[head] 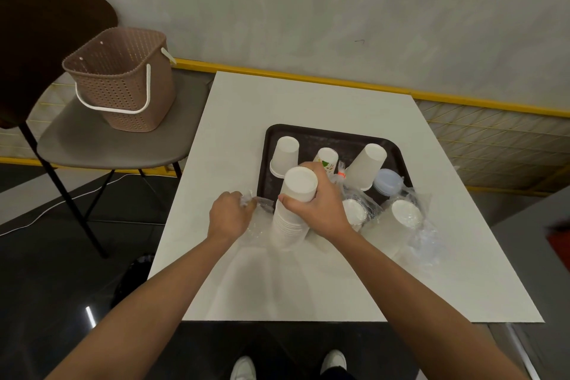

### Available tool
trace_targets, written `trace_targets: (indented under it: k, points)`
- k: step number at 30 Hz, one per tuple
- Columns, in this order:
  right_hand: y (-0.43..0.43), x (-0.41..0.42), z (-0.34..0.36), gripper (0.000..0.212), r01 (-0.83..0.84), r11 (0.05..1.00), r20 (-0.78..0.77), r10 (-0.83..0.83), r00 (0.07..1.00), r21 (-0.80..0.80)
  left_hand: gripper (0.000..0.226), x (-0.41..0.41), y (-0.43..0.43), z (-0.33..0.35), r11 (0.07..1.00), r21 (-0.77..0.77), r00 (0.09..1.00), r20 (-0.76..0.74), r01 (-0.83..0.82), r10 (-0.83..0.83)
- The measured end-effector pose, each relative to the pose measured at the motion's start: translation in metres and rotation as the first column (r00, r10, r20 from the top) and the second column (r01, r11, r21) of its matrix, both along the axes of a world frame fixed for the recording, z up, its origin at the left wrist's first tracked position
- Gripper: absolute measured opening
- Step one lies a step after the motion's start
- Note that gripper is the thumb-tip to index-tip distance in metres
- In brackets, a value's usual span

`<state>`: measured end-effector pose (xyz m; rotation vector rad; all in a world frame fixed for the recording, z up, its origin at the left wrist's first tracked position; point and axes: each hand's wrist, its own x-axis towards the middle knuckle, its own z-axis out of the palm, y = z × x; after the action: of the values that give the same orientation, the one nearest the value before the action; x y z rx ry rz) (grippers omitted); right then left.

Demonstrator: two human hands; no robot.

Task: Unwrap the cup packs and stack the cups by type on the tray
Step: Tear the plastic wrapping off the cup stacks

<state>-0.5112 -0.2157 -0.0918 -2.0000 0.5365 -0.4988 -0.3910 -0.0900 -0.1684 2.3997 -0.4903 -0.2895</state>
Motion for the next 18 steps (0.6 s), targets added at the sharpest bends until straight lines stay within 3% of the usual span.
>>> trace_targets:
  k: [11, 18]
  points:
    - [0.004, -0.006, -0.001, 0.053, -0.04, 0.999, 0.049, 0.039, 0.998, 0.021, 0.032, 0.006, 0.005, 0.004, 0.994, -0.052, 0.995, 0.035, -0.093, 0.095]
    - [-0.005, -0.004, 0.004, 0.048, -0.12, 0.973, -0.019, 0.118, 0.993, -0.199, 0.024, 0.023, 0.015, 0.019, 0.972, -0.081, 0.974, 0.021, -0.222, 0.225]
